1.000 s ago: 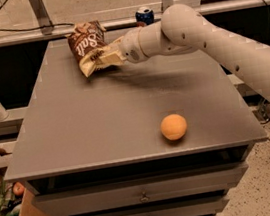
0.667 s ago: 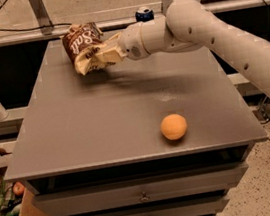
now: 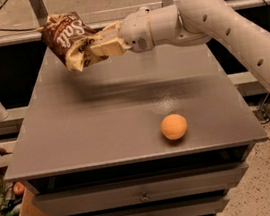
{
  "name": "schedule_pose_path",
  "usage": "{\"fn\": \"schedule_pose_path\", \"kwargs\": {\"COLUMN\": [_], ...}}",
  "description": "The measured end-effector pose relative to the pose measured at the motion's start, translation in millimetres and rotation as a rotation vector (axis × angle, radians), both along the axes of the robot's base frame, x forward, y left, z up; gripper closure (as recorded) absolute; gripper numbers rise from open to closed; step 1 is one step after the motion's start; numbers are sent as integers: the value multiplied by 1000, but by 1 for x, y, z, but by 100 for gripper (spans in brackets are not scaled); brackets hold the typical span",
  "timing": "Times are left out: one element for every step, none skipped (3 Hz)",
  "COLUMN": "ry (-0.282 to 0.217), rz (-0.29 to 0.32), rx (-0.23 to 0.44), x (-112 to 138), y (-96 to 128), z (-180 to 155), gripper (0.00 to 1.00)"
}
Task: Pick brown chip bag
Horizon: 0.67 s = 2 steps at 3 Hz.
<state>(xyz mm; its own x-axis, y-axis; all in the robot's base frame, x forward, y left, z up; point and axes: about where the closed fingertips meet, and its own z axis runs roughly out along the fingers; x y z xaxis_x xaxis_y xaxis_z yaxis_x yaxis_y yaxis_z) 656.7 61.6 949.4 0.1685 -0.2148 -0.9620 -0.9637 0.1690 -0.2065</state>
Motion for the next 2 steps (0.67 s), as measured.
{"fn": "schedule_pose_path", "kwargs": {"ry": [-32,-26], "rz": [131,139], "rx": [37,28], "x": [-27,-31], "y": [-3,-6], "z": [15,15], "gripper": [100,100]}}
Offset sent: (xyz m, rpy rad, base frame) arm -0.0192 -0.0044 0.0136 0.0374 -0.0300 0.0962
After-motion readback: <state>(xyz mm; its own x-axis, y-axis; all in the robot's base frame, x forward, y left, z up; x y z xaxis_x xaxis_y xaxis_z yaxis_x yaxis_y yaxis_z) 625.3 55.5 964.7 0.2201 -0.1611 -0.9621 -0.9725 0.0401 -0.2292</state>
